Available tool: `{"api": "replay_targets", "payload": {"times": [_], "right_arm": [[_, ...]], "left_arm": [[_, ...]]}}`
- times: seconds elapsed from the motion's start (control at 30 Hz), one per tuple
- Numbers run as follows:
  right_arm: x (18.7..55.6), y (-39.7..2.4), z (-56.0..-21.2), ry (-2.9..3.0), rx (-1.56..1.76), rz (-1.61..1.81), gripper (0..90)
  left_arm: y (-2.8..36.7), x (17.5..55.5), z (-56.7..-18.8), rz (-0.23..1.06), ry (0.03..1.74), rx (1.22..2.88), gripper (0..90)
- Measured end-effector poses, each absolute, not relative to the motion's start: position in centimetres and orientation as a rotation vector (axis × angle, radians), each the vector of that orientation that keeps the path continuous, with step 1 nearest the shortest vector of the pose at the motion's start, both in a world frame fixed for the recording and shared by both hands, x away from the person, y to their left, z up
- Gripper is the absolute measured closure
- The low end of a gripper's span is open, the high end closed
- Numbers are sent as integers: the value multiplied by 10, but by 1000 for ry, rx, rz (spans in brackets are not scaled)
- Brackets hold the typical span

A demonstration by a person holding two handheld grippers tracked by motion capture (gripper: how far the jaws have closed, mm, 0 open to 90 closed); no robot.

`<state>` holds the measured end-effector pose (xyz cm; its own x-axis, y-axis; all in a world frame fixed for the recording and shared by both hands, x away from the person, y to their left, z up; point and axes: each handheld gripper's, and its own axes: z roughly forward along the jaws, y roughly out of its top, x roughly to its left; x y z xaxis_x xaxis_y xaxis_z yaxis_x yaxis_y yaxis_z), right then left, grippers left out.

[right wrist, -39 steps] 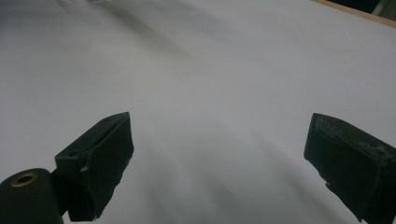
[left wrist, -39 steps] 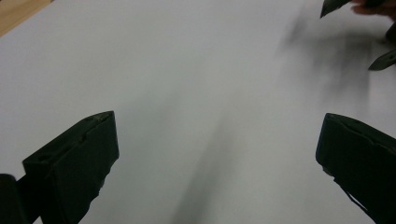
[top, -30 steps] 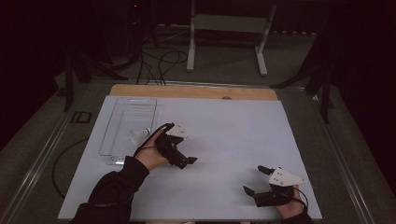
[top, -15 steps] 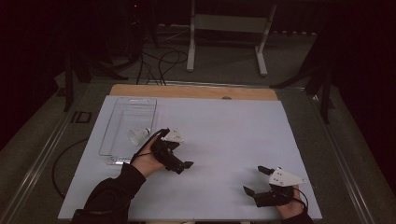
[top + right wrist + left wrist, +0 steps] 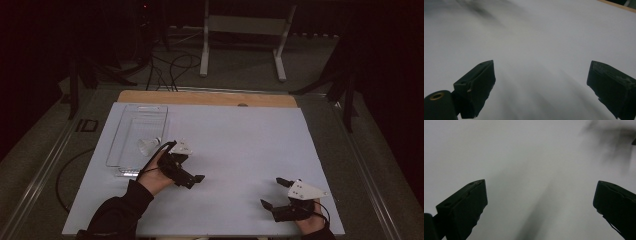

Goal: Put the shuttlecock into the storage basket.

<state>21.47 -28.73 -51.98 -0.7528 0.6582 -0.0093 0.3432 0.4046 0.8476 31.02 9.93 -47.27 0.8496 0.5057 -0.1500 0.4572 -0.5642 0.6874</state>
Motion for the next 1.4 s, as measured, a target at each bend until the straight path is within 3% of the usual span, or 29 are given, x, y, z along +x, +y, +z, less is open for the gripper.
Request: {"api": "replay_targets", "payload": {"times": [1.4], "right_arm": [[215, -286, -521, 2339, 861, 1273, 79]], "left_arm": [[142, 255, -502, -18, 567, 2320, 3]]}}
